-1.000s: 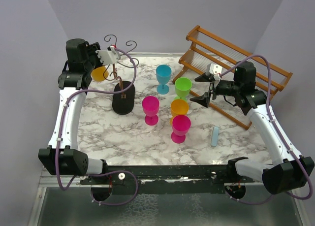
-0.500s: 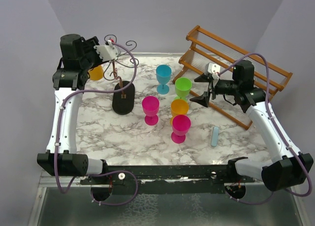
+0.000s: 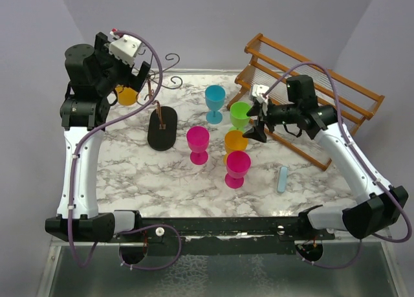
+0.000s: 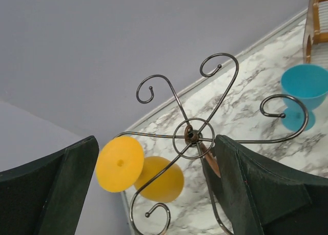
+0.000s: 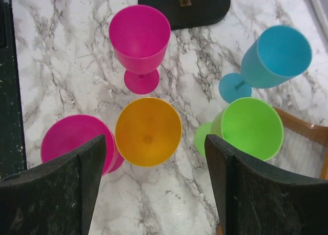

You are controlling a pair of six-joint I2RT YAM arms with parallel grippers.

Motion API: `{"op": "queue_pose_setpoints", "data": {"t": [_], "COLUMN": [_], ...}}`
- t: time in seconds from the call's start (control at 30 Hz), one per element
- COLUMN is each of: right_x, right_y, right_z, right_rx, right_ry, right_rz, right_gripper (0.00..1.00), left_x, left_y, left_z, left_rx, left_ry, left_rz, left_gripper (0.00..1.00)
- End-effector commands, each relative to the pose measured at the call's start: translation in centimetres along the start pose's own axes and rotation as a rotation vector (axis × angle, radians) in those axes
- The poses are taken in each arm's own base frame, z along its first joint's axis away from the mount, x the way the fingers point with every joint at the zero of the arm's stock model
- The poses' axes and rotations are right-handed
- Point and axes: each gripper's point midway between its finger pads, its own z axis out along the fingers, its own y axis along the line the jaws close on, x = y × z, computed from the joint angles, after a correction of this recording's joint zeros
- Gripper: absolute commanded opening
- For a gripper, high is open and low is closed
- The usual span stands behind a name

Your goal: Place the wine glass upside down on the wine glass rack

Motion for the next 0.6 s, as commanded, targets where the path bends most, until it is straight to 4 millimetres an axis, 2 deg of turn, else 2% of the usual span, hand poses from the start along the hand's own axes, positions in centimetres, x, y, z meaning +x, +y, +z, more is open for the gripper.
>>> {"op": "queue_pose_setpoints", "data": {"t": [0.0, 0.33, 0.57], "right_x": [2.6, 7.1, 8.1], "right_y": [-1.9, -2.6, -2.4], "right_z": [1.2, 3.8, 5.0], "right_rx": [0.126, 0.188, 0.189], "right_ry": [0.163, 0.367, 0.409], "right_rz": [0.121, 0.231, 0.253], "right_gripper": [0.74, 0.56, 0.49], "left_x": [-1.1, 1.2, 1.6], "left_y": [-1.0, -2.3, -2.9], "left_z": [-0.9, -1.2, -1.2], "left_rx": [-0.009, 0.002, 0.03], "left_ry": [-0.044, 0.026, 0.045], "left_rz": [-0.225, -0.298, -0.299], "left_gripper": [0.99, 0.99, 0.99]}}
